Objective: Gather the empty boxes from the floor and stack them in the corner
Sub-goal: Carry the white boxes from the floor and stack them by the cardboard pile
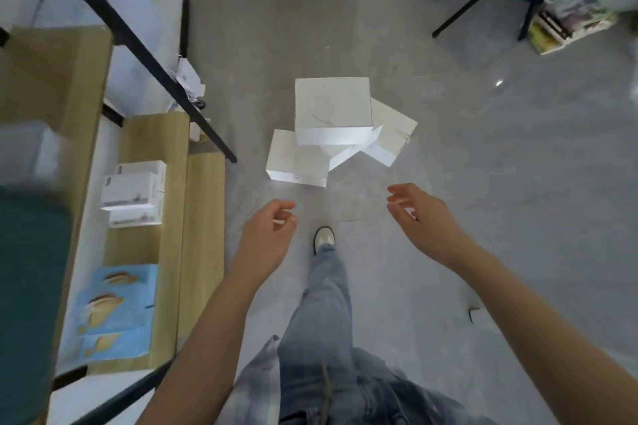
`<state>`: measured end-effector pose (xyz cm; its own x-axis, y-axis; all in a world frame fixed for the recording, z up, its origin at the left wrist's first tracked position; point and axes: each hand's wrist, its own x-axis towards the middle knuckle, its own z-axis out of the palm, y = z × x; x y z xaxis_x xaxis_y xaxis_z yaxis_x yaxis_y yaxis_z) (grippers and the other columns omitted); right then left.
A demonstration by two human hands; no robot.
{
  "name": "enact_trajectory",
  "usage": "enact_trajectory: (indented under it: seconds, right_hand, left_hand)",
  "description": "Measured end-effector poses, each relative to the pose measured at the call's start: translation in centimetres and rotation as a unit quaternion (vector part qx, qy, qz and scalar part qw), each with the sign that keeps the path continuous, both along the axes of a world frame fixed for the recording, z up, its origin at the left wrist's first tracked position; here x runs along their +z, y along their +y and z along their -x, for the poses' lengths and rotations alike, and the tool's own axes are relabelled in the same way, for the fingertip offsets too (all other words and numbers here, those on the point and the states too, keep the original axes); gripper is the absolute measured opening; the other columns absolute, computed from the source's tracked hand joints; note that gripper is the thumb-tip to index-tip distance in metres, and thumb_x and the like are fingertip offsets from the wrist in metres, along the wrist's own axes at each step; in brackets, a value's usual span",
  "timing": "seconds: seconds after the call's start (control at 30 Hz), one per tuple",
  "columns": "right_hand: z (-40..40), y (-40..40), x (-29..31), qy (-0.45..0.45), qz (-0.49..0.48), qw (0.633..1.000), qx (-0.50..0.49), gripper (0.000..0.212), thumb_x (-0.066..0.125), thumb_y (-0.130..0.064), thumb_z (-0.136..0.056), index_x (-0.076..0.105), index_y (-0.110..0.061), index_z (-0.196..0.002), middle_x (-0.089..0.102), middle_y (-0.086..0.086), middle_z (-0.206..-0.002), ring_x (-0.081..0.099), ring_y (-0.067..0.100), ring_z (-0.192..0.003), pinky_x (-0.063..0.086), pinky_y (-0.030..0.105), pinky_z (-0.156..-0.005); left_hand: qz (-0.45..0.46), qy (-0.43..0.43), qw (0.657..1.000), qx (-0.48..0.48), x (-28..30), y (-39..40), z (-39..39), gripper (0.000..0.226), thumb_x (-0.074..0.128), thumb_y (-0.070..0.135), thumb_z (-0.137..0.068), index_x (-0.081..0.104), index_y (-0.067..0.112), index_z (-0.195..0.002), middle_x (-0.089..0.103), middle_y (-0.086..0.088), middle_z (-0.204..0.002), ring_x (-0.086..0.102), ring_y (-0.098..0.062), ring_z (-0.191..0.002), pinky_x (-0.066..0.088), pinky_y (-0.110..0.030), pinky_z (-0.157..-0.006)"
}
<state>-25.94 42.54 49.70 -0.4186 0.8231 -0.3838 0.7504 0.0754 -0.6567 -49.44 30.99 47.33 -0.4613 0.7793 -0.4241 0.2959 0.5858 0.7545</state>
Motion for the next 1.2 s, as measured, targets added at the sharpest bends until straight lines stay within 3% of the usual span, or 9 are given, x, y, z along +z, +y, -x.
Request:
enact_trajectory:
  seconds: [0.23,0.3,0.43,0.57,0.73,0.83,0.97,1.07,1.2]
  right_hand:
    - [6.9,17.5,-2.6,-0.012,0.056,0.996,-0.063,0.035,0.048,-0.026,-0.098,0.052,-0.014,-0.131,0.063,0.0,-0.117,0.058,0.016,-0.108,0.037,0.021,-0.087]
    - [8.3,21.9,-4.1,-0.014,0.073,0.993,-0.087,0.036,0.048,-0.028,-0.098,0.053,-0.016,-0.131,0.062,0.001,-0.122,0.057,0.017,-0.11,0.037,0.022,-0.087]
    - [10.7,30.7,-9.2,-0.025,0.112,0.985,-0.127,0.036,0.046,-0.029,-0.098,0.054,-0.015,-0.13,0.059,0.003,-0.128,0.053,0.02,-0.119,0.036,0.024,-0.089]
    - [12.3,37.5,-15.1,-0.027,0.157,0.977,-0.142,0.016,0.042,-0.03,-0.096,0.057,-0.028,-0.091,0.055,-0.008,-0.091,0.048,0.023,-0.093,0.038,0.024,-0.07]
    - [14.1,44.2,-21.9,-0.05,0.21,0.959,-0.181,0.042,0.043,-0.035,-0.094,0.052,-0.012,-0.128,0.059,0.001,-0.126,0.058,0.025,-0.114,0.045,0.04,-0.099]
    - [14.7,46.8,-26.0,-0.069,0.232,0.952,-0.188,0.044,0.043,-0.036,-0.095,0.049,-0.013,-0.132,0.058,0.002,-0.125,0.057,0.025,-0.112,0.044,0.037,-0.097]
    - [15.2,49.5,-32.7,-0.081,0.261,0.934,-0.232,0.05,0.043,-0.044,-0.091,0.045,-0.014,-0.13,0.054,0.004,-0.107,0.05,0.025,-0.096,0.043,0.039,-0.091]
    - [16.0,50.6,-37.3,-0.096,0.266,0.93,-0.236,0.041,0.042,-0.05,-0.092,0.043,-0.022,-0.122,0.049,0.003,-0.101,0.047,0.025,-0.095,0.045,0.045,-0.093]
    - [17.1,50.8,-42.3,-0.093,0.279,0.922,-0.253,0.057,0.042,-0.057,-0.088,0.043,-0.013,-0.125,0.049,0.007,-0.113,0.051,0.027,-0.101,0.045,0.041,-0.091]
  left_hand:
    - [0.025,-0.013,1.0,-0.012,-2.3,18.7,6.7,0.02,0.056,0.02,-0.096,0.063,0.022,-0.115,0.066,-0.001,-0.105,0.065,-0.015,-0.091,0.047,-0.013,-0.056]
    - [0.03,-0.011,0.999,-0.012,-3.7,23.6,8.5,0.021,0.056,0.019,-0.096,0.064,0.02,-0.116,0.064,0.003,-0.105,0.063,-0.013,-0.091,0.048,-0.01,-0.065]
    - [0.072,-0.024,0.997,0.022,-8.3,32.4,11.2,0.026,0.057,0.018,-0.095,0.063,0.015,-0.12,0.061,0.002,-0.112,0.058,-0.016,-0.1,0.047,-0.032,-0.092]
    - [0.133,-0.053,0.988,0.06,-12.8,38.3,13.1,0.031,0.057,0.02,-0.093,0.058,0.018,-0.124,0.061,0.0,-0.118,0.058,-0.02,-0.11,0.047,-0.037,-0.097]
    - [0.188,-0.063,0.973,0.116,-19.4,43.7,15.3,0.041,0.056,0.017,-0.095,0.05,0.011,-0.135,0.053,0.002,-0.112,0.05,-0.016,-0.098,0.039,-0.022,-0.082]
    - [0.206,-0.074,0.964,0.149,-23.8,45.9,16.2,0.042,0.055,0.016,-0.095,0.049,0.009,-0.136,0.054,0.003,-0.108,0.052,-0.014,-0.092,0.039,-0.01,-0.063]
    - [0.229,-0.079,0.955,0.17,-30.2,47.9,17.2,0.052,0.059,0.022,-0.093,0.043,0.013,-0.142,0.046,-0.004,-0.146,0.05,-0.02,-0.121,0.035,-0.023,-0.088]
    - [0.238,-0.082,0.951,0.18,-34.3,48.7,17.9,0.059,0.059,0.026,-0.093,0.037,0.014,-0.146,0.041,-0.007,-0.151,0.043,-0.024,-0.134,0.034,-0.031,-0.104]
    - [0.241,-0.127,0.942,0.194,-38.9,49.5,18.8,0.066,0.059,0.029,-0.094,0.031,0.012,-0.151,0.034,-0.007,-0.156,0.038,-0.024,-0.14,0.03,-0.033,-0.111]
